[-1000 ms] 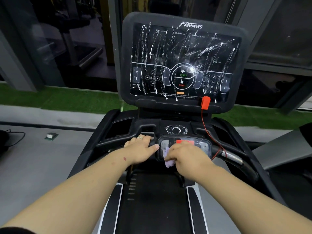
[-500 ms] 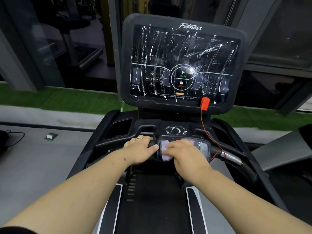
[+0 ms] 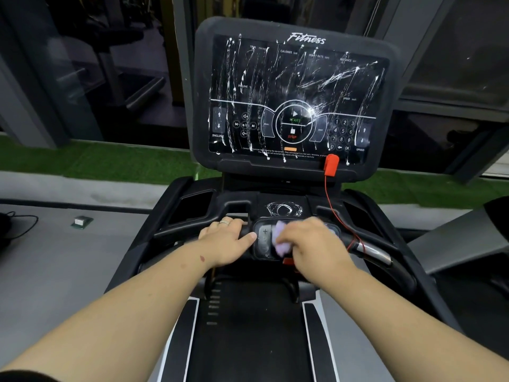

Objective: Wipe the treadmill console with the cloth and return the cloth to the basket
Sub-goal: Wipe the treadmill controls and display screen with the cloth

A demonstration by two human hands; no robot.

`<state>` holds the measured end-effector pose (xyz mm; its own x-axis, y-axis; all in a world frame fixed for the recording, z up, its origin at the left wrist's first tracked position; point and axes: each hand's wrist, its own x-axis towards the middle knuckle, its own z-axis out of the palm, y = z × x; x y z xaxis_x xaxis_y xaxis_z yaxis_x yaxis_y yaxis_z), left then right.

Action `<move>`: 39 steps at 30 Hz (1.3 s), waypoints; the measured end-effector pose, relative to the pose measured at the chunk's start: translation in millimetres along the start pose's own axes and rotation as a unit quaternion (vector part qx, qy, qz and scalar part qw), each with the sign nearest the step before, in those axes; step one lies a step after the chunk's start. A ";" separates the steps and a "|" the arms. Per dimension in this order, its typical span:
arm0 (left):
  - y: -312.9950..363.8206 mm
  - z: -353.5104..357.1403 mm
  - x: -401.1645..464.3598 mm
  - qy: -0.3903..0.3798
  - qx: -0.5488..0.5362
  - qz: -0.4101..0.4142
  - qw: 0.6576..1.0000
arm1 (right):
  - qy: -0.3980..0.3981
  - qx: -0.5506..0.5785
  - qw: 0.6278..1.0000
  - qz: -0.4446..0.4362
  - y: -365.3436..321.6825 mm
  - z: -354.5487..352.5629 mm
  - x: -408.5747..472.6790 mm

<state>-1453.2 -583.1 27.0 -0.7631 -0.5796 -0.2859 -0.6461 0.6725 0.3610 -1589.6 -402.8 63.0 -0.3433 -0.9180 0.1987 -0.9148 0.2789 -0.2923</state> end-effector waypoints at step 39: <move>-1.2 1.7 -0.5 -0.004 0.006 -0.003 1.000 | -0.112 -0.037 0.991 -0.068 -9.9 18.6 -12.3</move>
<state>-1452.0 -582.9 25.3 -0.7591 -0.5802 -0.2950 -0.6509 0.6745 0.3483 -1572.3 -399.6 46.0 -0.1674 -0.9858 0.0157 -0.9652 0.1607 -0.2061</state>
